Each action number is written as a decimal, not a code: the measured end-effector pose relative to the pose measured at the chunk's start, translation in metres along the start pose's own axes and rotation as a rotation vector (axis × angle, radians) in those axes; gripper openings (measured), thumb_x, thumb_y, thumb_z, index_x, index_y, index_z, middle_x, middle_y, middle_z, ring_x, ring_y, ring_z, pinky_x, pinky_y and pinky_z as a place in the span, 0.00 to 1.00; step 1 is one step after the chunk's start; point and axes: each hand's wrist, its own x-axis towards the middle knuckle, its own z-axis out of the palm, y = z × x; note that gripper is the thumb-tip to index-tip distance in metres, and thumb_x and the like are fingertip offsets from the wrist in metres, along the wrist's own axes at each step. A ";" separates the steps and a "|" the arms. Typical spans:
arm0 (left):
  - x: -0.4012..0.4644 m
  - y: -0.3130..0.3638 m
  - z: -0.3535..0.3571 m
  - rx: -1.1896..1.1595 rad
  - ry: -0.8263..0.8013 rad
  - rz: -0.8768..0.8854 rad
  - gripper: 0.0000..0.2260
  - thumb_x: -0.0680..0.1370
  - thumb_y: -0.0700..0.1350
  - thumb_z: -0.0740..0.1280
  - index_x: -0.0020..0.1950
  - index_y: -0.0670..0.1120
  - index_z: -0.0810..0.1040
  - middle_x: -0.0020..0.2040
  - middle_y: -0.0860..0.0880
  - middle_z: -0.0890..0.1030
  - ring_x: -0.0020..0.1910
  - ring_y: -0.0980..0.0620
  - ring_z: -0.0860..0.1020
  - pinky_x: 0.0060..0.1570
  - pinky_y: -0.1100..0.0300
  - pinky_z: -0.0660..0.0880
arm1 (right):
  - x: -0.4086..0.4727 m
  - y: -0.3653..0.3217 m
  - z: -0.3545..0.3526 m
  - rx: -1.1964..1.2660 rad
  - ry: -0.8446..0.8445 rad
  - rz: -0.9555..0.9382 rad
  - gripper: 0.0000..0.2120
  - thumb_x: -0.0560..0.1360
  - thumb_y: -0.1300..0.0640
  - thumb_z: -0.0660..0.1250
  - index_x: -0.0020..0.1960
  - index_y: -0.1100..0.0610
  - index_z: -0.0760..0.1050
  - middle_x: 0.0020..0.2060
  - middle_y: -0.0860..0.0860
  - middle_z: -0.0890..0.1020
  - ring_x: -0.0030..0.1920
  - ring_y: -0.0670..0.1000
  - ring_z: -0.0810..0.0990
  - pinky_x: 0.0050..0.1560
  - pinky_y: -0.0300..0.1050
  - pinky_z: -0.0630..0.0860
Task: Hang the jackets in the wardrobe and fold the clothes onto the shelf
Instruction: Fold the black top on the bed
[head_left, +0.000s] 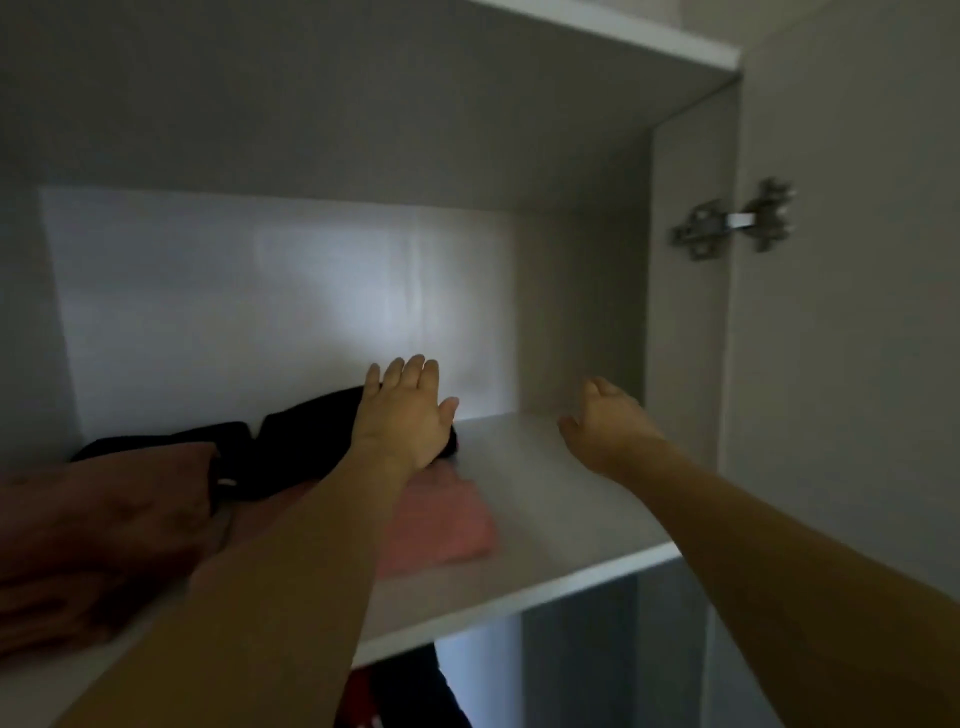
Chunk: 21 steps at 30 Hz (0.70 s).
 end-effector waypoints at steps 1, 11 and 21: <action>-0.014 0.016 -0.007 -0.017 0.009 0.022 0.27 0.83 0.57 0.49 0.80 0.45 0.52 0.80 0.46 0.54 0.78 0.45 0.52 0.76 0.45 0.44 | -0.020 0.010 -0.008 0.000 -0.004 0.017 0.31 0.81 0.48 0.56 0.77 0.64 0.52 0.76 0.60 0.57 0.75 0.61 0.59 0.73 0.50 0.58; -0.112 0.134 -0.067 -0.216 0.046 0.352 0.25 0.82 0.53 0.56 0.77 0.44 0.60 0.77 0.46 0.63 0.73 0.45 0.63 0.73 0.50 0.57 | -0.218 0.071 -0.104 -0.061 0.089 0.179 0.29 0.81 0.49 0.56 0.77 0.59 0.53 0.76 0.56 0.59 0.74 0.58 0.60 0.73 0.51 0.58; -0.230 0.266 -0.149 -0.396 0.026 0.650 0.25 0.82 0.52 0.57 0.76 0.42 0.61 0.76 0.45 0.64 0.74 0.46 0.63 0.74 0.51 0.56 | -0.413 0.105 -0.199 -0.173 0.102 0.377 0.28 0.81 0.49 0.58 0.77 0.59 0.56 0.76 0.55 0.62 0.74 0.55 0.62 0.73 0.48 0.59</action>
